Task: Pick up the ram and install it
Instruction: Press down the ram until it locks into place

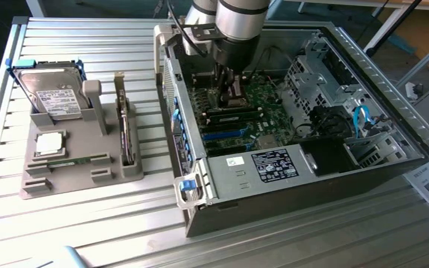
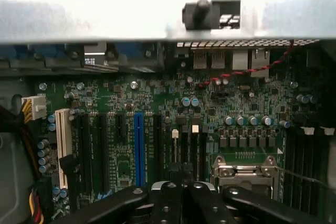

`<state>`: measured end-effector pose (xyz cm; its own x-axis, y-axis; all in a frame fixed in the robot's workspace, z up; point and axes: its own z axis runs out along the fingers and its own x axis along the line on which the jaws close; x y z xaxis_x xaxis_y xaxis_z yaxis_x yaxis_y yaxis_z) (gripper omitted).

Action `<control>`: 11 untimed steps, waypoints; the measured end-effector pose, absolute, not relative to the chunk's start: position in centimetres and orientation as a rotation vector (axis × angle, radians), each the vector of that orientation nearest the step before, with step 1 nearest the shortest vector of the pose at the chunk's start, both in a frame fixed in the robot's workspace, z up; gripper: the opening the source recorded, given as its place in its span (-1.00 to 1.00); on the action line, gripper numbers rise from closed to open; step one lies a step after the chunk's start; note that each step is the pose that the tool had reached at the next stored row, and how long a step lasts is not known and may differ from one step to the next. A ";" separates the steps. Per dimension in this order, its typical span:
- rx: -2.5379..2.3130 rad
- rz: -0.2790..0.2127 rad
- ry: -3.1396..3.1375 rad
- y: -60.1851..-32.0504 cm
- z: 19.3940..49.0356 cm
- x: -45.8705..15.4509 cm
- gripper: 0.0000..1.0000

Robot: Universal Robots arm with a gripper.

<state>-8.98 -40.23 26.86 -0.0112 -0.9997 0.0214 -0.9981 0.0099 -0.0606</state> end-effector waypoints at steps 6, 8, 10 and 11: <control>-2.194 -0.081 2.217 -40.2 26.9 -4.9 -0.79; -2.195 -0.079 2.218 -40.2 26.9 -4.1 -0.79; -2.196 -0.078 2.219 -40.2 26.9 -3.6 -0.79; -2.196 -0.078 2.219 -40.2 26.9 -3.5 -0.79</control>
